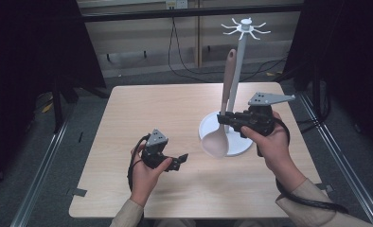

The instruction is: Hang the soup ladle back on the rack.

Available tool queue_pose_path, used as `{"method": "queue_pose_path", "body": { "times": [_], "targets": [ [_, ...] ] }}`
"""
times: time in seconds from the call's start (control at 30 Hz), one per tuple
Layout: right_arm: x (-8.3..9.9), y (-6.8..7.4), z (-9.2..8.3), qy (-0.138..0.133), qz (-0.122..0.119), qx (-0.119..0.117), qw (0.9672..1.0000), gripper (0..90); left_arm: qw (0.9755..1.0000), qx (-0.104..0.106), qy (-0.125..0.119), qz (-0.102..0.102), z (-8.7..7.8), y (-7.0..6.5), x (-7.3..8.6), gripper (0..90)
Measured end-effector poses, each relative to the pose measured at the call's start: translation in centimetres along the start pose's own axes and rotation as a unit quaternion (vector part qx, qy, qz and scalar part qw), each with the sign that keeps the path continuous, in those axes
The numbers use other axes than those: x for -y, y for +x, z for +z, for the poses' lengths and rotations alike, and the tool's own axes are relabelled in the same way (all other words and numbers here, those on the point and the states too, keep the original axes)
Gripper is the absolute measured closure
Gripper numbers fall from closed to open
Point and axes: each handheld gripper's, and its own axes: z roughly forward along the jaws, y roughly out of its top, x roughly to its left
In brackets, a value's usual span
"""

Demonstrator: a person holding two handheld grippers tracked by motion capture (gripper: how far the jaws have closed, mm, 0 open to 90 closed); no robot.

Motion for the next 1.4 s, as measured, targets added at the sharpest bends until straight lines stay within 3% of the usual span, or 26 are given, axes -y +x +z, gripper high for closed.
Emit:
{"method": "queue_pose_path", "body": {
  "times": [0.53, 1.4],
  "targets": [
    [-1.8, -1.3, -0.3, -0.004, 0.009, 0.003, 0.9999, 80.3, 1.0000, 0.003, 0.001, 0.001, 0.0, 0.0, 0.0, 3.3],
    [-2.0, -2.8, 0.2, -0.002, 0.020, 0.007, 0.9998, 80.2, 1.0000, 0.005, 0.000, 0.001, -0.2, 0.1, -0.1, 3.5]
  ]
}}
